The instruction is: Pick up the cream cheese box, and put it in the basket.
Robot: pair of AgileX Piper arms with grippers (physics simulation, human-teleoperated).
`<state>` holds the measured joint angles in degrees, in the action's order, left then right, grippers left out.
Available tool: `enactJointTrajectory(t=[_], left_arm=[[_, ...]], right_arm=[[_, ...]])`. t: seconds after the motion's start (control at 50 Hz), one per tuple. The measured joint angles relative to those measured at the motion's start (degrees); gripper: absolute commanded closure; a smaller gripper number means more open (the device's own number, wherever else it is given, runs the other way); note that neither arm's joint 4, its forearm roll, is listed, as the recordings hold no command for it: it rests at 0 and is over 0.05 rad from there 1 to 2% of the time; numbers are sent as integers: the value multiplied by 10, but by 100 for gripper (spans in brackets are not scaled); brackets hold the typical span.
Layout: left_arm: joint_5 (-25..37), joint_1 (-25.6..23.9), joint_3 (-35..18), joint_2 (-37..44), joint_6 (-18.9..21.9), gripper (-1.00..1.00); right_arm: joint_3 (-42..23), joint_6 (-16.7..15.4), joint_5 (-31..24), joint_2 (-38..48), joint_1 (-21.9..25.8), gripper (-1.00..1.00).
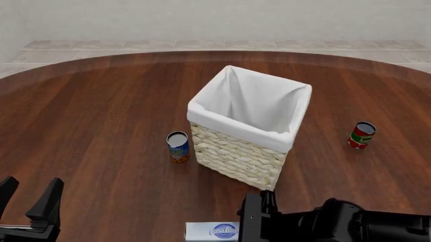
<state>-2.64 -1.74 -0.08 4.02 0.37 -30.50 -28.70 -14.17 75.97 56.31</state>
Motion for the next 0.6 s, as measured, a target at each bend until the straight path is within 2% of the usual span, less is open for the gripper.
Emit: enactJointTrajectory(t=[0.6], left_arm=[[-2,0,0,3,0,-100]], right_arm=[[17,-3,24,24,-17,-100]])
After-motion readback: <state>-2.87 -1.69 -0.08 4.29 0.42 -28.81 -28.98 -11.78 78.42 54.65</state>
